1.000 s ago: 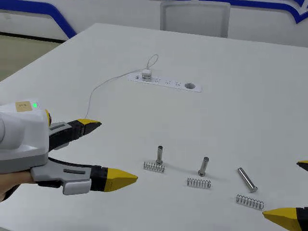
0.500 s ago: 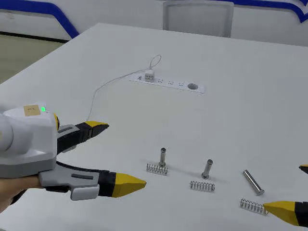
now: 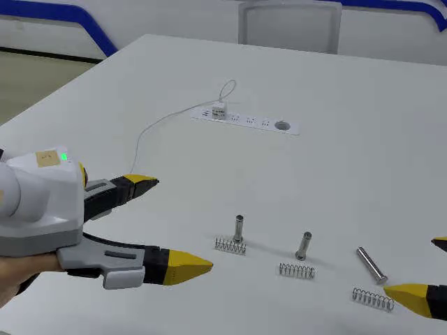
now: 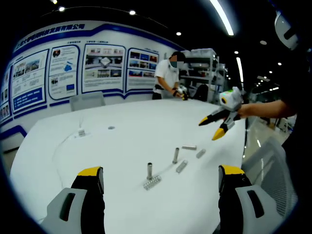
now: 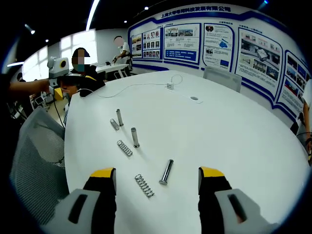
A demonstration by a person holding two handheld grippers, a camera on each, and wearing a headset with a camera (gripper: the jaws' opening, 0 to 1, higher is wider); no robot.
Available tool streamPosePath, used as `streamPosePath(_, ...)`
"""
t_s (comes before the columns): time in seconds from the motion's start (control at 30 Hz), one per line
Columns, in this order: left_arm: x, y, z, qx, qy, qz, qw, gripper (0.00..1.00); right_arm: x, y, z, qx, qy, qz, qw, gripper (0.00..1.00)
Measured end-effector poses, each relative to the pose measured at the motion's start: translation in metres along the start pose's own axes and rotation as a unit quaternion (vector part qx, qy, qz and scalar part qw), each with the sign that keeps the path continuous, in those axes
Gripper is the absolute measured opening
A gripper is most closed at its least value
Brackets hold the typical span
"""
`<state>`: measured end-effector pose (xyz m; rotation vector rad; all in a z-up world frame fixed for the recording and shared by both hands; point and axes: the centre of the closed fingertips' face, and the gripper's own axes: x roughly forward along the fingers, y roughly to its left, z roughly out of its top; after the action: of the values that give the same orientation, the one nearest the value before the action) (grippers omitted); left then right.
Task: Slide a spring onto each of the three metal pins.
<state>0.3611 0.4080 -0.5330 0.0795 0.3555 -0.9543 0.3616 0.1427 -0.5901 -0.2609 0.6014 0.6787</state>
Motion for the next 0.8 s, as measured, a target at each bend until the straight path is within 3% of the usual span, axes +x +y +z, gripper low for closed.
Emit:
streamPosePath(0.13, 0.001, -0.001, 0.000, 0.002, 0.003, -0.002, 1.0000, 1.00, 0.010, -0.005, 0.012, 0.015, -0.021, 0.005, 0.9996, 0.61)
streamPosePath(0.27, 0.002, 0.000, 0.001, 0.002, 0.002, 0.000, 1.0000, 1.00, 0.019, -0.011, 0.012, 0.010, -0.014, 0.001, 0.9998, 0.61)
streamPosePath(0.63, 0.006, -0.001, 0.002, 0.001, 0.003, -0.001, 1.0000, 1.00, 0.040, -0.020, -0.013, 0.032, 0.017, -0.003, 0.9993, 0.49)
streamPosePath(0.8, 0.008, -0.004, 0.001, 0.000, 0.005, -0.004, 1.0000, 1.00, 0.053, -0.021, -0.019, 0.057, 0.026, -0.002, 0.9980, 0.37)
